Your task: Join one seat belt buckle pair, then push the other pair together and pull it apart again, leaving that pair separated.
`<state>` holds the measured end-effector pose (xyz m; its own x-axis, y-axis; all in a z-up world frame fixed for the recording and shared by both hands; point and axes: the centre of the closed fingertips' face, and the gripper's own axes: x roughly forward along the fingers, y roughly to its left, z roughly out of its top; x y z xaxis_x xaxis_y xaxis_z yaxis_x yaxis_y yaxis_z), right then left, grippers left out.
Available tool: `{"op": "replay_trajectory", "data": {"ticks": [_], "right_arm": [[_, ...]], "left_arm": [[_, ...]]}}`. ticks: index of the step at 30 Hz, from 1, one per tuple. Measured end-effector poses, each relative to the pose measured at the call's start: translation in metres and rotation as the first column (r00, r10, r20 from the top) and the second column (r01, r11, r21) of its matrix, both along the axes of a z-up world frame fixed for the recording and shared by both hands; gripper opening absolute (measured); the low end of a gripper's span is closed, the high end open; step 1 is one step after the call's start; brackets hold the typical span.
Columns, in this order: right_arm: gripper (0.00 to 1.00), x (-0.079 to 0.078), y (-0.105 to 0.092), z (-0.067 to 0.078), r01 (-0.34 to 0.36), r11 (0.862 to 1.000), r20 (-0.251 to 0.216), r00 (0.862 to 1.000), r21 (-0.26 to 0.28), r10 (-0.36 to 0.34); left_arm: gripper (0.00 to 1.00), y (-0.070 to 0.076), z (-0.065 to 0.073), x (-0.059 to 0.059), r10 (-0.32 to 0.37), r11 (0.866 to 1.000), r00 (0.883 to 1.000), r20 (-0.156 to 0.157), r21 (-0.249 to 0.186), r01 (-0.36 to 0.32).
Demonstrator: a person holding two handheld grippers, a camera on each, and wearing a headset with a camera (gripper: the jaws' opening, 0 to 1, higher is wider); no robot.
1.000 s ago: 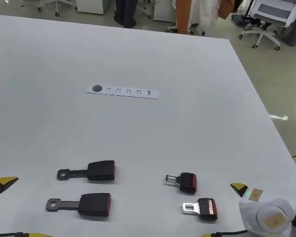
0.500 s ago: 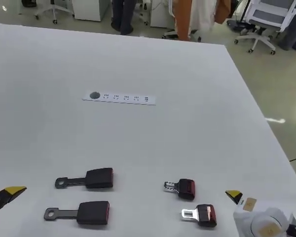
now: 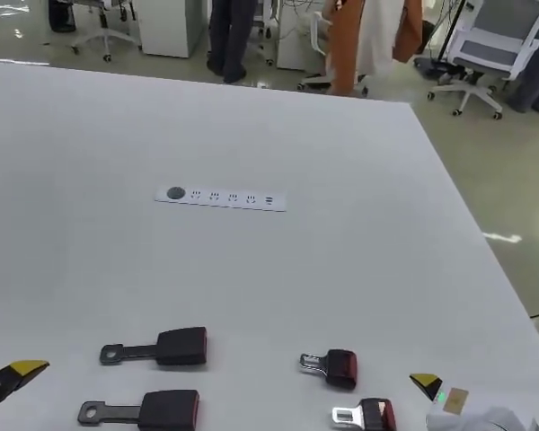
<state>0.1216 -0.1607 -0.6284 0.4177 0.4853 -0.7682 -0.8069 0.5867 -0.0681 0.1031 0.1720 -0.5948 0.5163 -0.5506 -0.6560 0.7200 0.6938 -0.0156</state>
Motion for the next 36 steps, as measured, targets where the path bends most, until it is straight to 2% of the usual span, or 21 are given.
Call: {"op": "replay_trajectory", "data": {"ticks": [3,6,9,12,14,16,18,19,21,23,25,29,36], "right_arm": [[0.95,-0.001,0.0,-0.001,-0.007,1.0,-0.003,1.0,0.0,0.007],[0.91,-0.002,0.0,-0.002,-0.025,1.0,-0.004,1.0,-0.005,0.025],[0.87,-0.001,-0.004,-0.004,-0.047,0.999,-0.001,0.999,-0.024,0.047],[0.83,0.0,-0.005,-0.005,-0.05,0.999,-0.007,0.999,-0.006,0.05],[0.72,-0.003,-0.002,-0.005,-0.084,0.996,-0.019,0.996,0.004,0.084],[0.69,0.0,-0.002,-0.005,-0.096,0.995,-0.011,0.995,0.0,0.096],[0.74,0.002,-0.004,-0.005,-0.107,0.994,0.006,0.994,-0.007,0.107],[0.73,0.002,-0.004,-0.007,-0.13,0.991,0.009,0.991,-0.012,0.13],[0.65,-0.003,-0.005,-0.01,-0.16,0.987,-0.021,0.987,-0.01,0.16],[0.62,-0.001,-0.006,-0.012,-0.173,0.985,-0.02,0.985,-0.021,0.173],[0.61,-0.001,-0.007,-0.013,-0.188,0.982,-0.024,0.982,-0.033,0.188],[0.52,0.0,-0.006,-0.016,-0.221,0.974,-0.046,0.975,-0.041,0.219],[0.53,0.012,-0.008,-0.026,-0.263,0.962,-0.047,0.965,-0.077,0.26]], "left_arm": [[0.96,0.0,-0.006,-0.002,-0.013,1.0,1.0,-0.02,0.018,0.013],[0.99,-0.001,-0.009,0.0,-0.009,1.0,1.0,-0.02,0.027,0.009],[0.94,-0.006,-0.01,-0.001,-0.028,0.999,0.999,-0.032,0.035,0.029],[0.91,-0.008,-0.015,-0.003,-0.068,0.996,0.997,-0.033,0.055,0.069],[0.88,-0.008,-0.018,-0.001,-0.072,0.995,0.997,-0.038,0.06,0.075],[0.87,-0.011,-0.022,0.002,-0.086,0.994,0.995,-0.04,0.06,0.088],[0.85,-0.014,-0.026,0.003,-0.116,0.99,0.992,-0.042,0.071,0.119],[0.84,-0.015,-0.028,0.004,-0.135,0.987,0.99,-0.042,0.088,0.138],[0.8,-0.02,-0.032,0.005,-0.142,0.986,0.988,-0.066,0.082,0.147],[0.77,-0.022,-0.034,0.005,-0.166,0.982,0.983,-0.072,0.081,0.172],[0.75,-0.026,-0.035,0.006,-0.2,0.973,0.977,-0.074,0.099,0.207],[0.69,-0.028,-0.041,0.011,-0.231,0.963,0.969,-0.09,0.119,0.241],[0.62,-0.036,-0.048,0.017,-0.29,0.942,0.951,-0.103,0.143,0.303]]}}
